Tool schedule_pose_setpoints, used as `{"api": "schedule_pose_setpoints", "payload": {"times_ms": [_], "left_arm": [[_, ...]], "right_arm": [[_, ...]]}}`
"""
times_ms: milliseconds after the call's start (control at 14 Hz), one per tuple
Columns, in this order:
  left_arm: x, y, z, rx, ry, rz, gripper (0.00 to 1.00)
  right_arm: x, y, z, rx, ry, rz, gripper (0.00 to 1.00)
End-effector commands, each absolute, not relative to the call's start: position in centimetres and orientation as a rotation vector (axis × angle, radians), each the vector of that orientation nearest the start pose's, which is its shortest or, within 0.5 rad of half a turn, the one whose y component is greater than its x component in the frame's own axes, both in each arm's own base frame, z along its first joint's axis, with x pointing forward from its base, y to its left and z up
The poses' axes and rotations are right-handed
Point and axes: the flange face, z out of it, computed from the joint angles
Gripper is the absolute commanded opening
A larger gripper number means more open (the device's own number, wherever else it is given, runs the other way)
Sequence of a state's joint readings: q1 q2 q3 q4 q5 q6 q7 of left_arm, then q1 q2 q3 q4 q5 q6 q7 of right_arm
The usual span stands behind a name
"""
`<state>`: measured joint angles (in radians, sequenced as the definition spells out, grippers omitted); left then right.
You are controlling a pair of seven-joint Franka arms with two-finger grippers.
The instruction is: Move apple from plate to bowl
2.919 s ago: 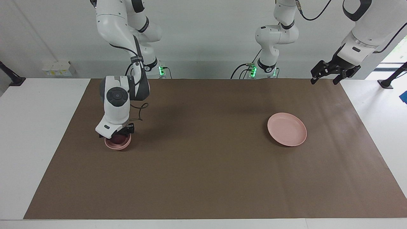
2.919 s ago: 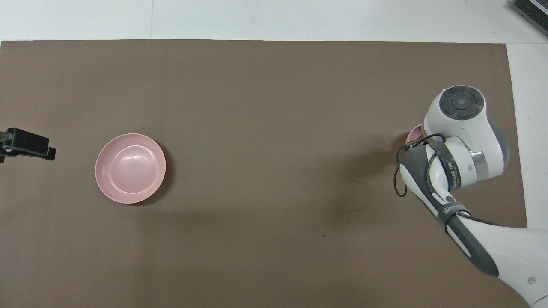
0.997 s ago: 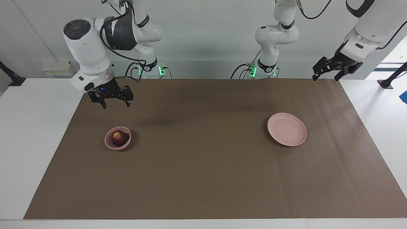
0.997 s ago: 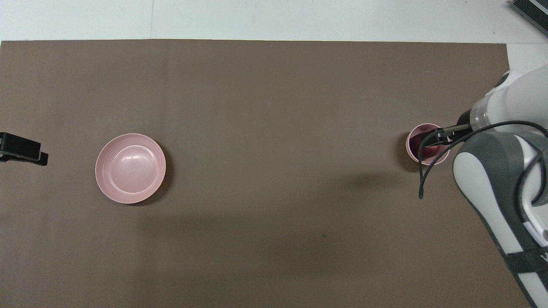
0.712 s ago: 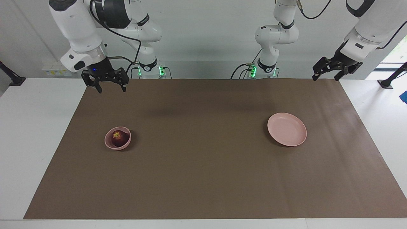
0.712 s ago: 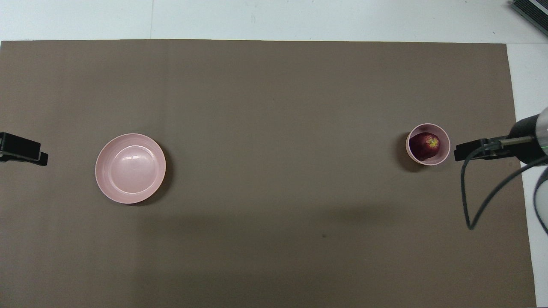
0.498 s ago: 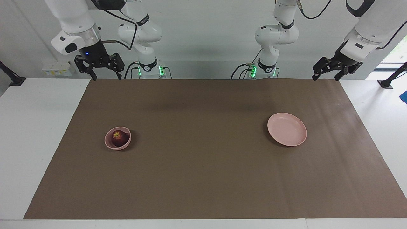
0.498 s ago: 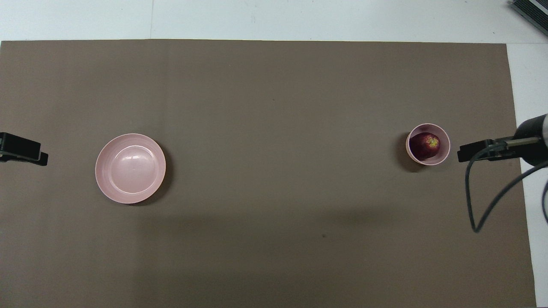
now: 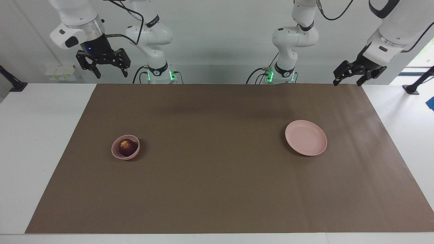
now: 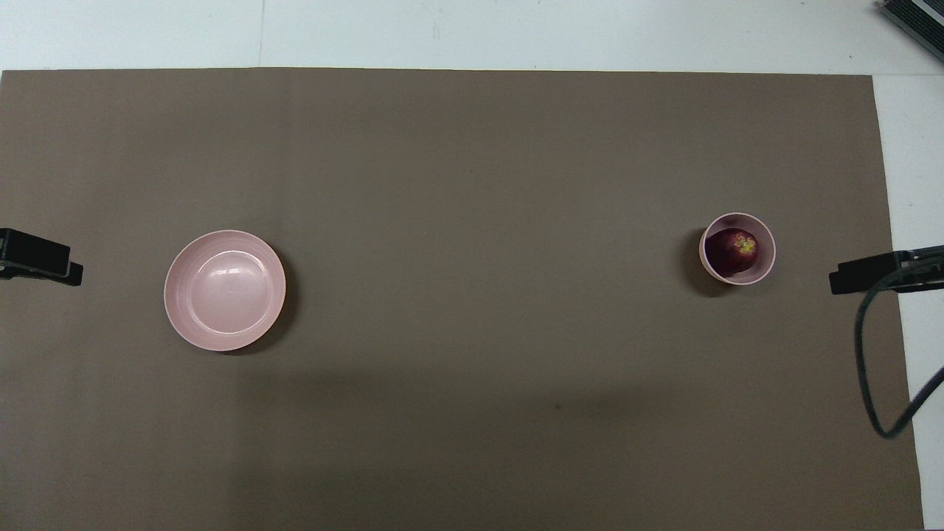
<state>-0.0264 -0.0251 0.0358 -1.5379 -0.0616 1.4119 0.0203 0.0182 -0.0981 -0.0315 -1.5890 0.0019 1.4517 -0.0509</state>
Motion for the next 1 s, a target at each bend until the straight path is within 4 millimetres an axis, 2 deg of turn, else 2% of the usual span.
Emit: {"api": "schedule_pose_setpoints", "payload": {"times_ms": [0, 142, 285, 925], "left_arm": [[52.49, -0.13, 64.59, -3.193, 0.031, 0.17, 1.0], [52.47, -0.13, 64.58, -3.193, 0.033, 0.173, 1.0], [52.49, -0.13, 64.59, -3.193, 0.033, 0.17, 1.0], [52.49, -0.13, 64.59, -3.193, 0.033, 0.17, 1.0]], "right_arm": [[50.81, -1.74, 66.21, -3.122, -0.067, 0.071, 1.0], [50.6, -1.94, 66.32, -3.131, -0.08, 0.086, 1.0], [50.55, -2.03, 66.53, -3.155, -0.179, 0.066, 1.0], [50.05, -2.15, 66.35, -3.151, -0.17, 0.08, 1.0]]}}
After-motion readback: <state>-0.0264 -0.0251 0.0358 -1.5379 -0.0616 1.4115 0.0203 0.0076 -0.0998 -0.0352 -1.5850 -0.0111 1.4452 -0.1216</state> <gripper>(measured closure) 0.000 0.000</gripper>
